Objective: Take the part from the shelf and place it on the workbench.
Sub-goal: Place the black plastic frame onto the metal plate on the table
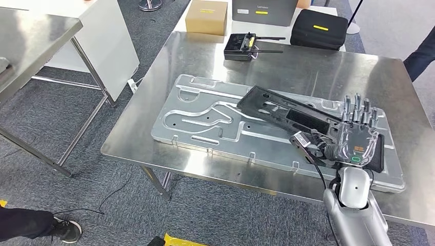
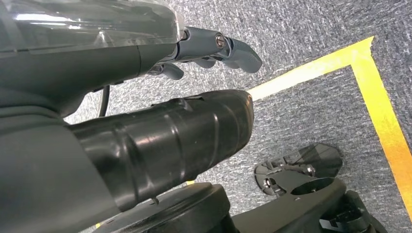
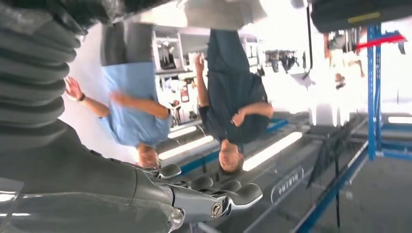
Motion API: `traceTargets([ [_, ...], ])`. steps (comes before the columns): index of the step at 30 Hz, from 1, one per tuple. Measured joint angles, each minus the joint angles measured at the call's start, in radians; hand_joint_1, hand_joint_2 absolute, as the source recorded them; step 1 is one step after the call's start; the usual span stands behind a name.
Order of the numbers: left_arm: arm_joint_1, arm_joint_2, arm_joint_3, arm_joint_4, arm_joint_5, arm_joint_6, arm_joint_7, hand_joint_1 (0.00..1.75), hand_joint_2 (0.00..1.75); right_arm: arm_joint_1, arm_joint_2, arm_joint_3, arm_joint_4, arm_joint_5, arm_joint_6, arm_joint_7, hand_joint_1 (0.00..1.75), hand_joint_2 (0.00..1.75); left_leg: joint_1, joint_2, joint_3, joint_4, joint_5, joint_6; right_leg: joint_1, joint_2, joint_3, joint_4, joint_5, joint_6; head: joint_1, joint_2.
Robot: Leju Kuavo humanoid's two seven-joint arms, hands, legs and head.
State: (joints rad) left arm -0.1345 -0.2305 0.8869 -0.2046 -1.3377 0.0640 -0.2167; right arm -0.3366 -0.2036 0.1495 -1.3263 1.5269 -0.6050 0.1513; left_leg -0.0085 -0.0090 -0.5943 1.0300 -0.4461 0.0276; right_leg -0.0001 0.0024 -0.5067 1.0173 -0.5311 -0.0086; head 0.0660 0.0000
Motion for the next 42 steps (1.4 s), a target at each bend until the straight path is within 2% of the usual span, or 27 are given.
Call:
traceTargets([
  [13, 0.003, 0.001, 0.000, 0.000, 0.003, 0.001, -0.003, 0.00, 0.00, 0.052, -0.016, 0.000, -0.114, 0.003, 0.000, -0.005, 0.00, 0.00, 0.000, 0.000, 0.000, 0.000, 0.000, 0.000, -0.001, 0.000, 0.000, 0.000, 0.000, 0.000, 0.000, 0.000],
  [21, 0.010, 0.004, 0.007, 0.000, 0.032, 0.032, -0.021, 0.00, 0.00, 0.157, -0.078, 0.001, -0.278, 0.001, -0.015, -0.057, 0.00, 0.00, 0.000, -0.001, 0.000, 0.000, 0.000, 0.000, -0.001, -0.001, 0.000, 0.000, 0.000, 0.000, 0.000, 0.000],
  [24, 0.014, 0.005, 0.010, 0.000, 0.041, 0.041, -0.023, 0.00, 0.00, 0.197, -0.079, 0.000, -0.362, -0.076, -0.063, -0.114, 0.00, 0.00, 0.000, -0.001, 0.000, 0.000, 0.000, 0.000, 0.000, -0.001, 0.000, 0.000, 0.000, 0.000, 0.000, 0.000],
  [26, 0.017, 0.005, 0.011, 0.000, 0.046, 0.051, -0.023, 0.00, 0.00, 0.225, -0.036, -0.013, -0.435, -0.205, -0.079, -0.244, 0.00, 0.00, 0.000, -0.001, 0.000, 0.000, 0.000, 0.000, 0.000, -0.001, 0.000, 0.000, 0.000, 0.000, 0.000, 0.000],
  [27, 0.018, 0.005, 0.012, 0.000, 0.049, 0.061, -0.022, 0.00, 0.00, 0.241, 0.010, -0.030, -0.481, -0.297, -0.083, -0.346, 0.00, 0.00, 0.001, -0.001, 0.000, 0.000, 0.000, 0.000, 0.001, -0.001, 0.000, 0.000, -0.001, 0.000, 0.000, 0.000],
  [30, 0.025, 0.005, 0.016, 0.000, 0.054, 0.097, -0.016, 0.00, 0.00, 0.315, 0.196, -0.107, -0.610, -0.607, -0.092, -0.677, 0.00, 0.00, 0.002, -0.002, 0.001, -0.001, -0.001, 0.000, 0.002, -0.002, 0.000, 0.000, -0.002, -0.001, 0.000, 0.000],
  [32, 0.031, 0.004, 0.018, 0.000, 0.056, 0.112, -0.014, 0.00, 0.00, 0.370, 0.293, -0.152, -0.660, -0.760, -0.095, -0.794, 0.00, 0.00, 0.002, -0.003, 0.001, -0.001, -0.001, -0.001, 0.003, -0.002, 0.000, 0.000, -0.003, -0.001, 0.000, 0.000],
  [37, 0.043, 0.004, 0.035, 0.000, 0.071, 0.129, -0.008, 0.00, 0.00, 0.490, 0.418, -0.198, -0.718, -0.899, -0.096, -0.842, 0.00, 0.00, -0.003, -0.002, 0.001, 0.001, -0.005, 0.001, -0.001, -0.001, 0.001, -0.002, -0.003, 0.000, 0.000, 0.000],
  [42, 0.046, 0.004, 0.045, 0.000, 0.075, 0.140, -0.006, 0.00, 0.00, 0.552, 0.476, -0.212, -0.735, -0.939, -0.096, -0.844, 0.00, 0.00, -0.007, -0.002, 0.002, -0.001, -0.004, 0.013, -0.005, -0.001, 0.004, -0.005, -0.001, 0.011, 0.000, 0.000],
])
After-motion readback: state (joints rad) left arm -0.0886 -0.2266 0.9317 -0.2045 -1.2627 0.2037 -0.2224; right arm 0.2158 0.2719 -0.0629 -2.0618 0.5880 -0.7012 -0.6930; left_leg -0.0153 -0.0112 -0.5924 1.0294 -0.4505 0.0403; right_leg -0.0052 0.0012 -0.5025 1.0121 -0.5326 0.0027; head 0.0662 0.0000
